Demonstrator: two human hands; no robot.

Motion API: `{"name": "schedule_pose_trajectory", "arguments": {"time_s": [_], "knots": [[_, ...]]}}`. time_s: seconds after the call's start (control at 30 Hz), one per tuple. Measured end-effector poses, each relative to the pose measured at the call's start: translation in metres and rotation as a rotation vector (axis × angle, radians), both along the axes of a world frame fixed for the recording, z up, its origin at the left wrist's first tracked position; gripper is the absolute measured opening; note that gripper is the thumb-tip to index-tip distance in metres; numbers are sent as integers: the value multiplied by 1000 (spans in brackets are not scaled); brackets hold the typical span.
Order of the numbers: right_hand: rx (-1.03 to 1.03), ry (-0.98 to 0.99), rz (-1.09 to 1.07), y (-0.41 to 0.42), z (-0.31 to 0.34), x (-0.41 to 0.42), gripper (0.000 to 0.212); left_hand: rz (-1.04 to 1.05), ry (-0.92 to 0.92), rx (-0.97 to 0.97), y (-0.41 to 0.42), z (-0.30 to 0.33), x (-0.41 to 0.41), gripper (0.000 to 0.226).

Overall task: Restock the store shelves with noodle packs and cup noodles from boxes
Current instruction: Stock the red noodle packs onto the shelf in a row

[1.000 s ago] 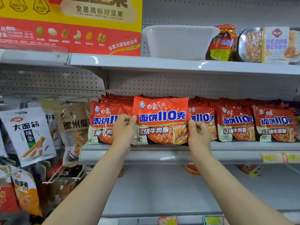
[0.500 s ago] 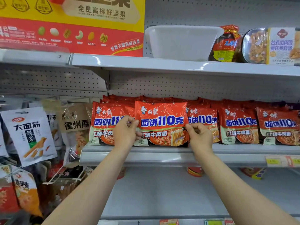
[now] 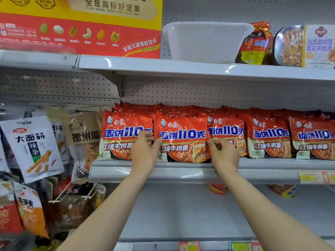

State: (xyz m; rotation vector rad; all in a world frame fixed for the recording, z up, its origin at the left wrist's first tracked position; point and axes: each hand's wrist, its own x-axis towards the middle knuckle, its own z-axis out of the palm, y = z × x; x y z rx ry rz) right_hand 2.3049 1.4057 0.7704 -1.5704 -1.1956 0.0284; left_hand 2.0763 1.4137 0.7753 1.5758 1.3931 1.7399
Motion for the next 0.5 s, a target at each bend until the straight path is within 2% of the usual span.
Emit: {"name": "schedule_pose_trajectory", "arguments": {"time_s": [0.13, 0.3, 0.5], "knots": [[107, 3, 17, -6, -9, -6, 17, 13, 118, 90, -16, -13, 8, 44], [213, -114, 100, -16, -17, -23, 16, 51, 328, 138, -28, -27, 21, 53], [135, -186, 161, -18, -24, -36, 25, 99, 331, 118, -24, -27, 29, 53]]}}
